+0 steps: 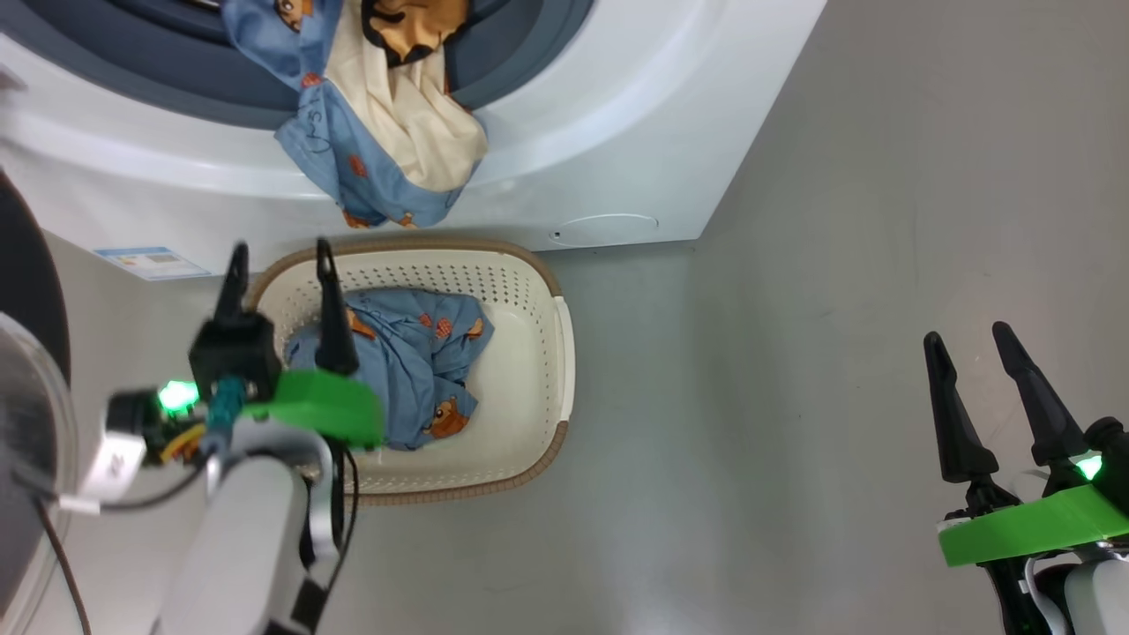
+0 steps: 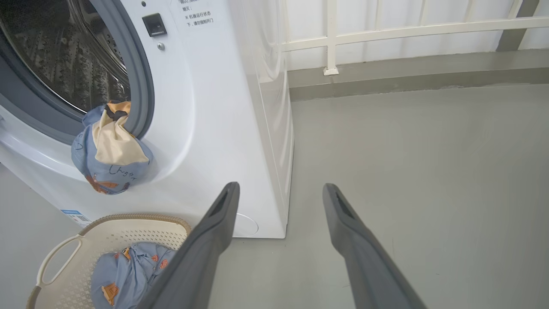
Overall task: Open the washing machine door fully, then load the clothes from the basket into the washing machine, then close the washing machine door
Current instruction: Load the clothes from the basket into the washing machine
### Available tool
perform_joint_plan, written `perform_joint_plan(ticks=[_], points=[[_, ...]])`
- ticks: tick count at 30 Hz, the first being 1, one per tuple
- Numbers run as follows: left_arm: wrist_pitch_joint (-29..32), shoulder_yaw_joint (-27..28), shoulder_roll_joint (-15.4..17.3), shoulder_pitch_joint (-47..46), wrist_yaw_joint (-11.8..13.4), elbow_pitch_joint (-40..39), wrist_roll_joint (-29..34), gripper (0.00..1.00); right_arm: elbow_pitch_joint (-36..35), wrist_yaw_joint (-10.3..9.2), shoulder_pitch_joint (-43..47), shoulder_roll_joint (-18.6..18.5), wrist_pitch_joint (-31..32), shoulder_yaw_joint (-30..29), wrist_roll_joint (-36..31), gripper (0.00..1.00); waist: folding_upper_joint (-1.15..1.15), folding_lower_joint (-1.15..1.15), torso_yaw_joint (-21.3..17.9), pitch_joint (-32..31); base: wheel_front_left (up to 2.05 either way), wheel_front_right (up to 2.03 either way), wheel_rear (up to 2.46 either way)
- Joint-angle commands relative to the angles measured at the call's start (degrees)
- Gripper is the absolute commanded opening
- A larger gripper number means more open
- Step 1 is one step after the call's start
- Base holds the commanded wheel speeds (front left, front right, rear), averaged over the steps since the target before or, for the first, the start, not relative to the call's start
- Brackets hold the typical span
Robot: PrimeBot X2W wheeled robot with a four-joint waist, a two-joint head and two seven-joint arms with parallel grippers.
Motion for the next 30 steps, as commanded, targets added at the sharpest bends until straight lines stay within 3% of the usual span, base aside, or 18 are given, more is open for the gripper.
perform_joint_plan(ticks=[1,15,30], points=[[-0.35,1.36,1.41,2.59,0.92,-3.26,-0.24,1.0,-1.62,0.09,1.18,-1.0,-0.27,0.92,-0.68,1.0,0.0,0.0,0.32,-0.26,0.0,0.0,0.0],[-0.36,1.36,0.98,16.79,3.94,-12.81,-1.04,1.0,-1.89,0.09,2.74,-1.57,-0.27,1.2,-1.51,1.0,0.0,0.0,0.48,-1.8,0.0,0.0,0.0],[0.99,0.45,1.44,22.55,5.07,-18.91,-1.39,1.0,-1.74,0.09,3.96,-1.82,-0.27,1.05,-1.68,1.0,0.0,0.0,0.42,-2.87,0.0,0.0,0.0]])
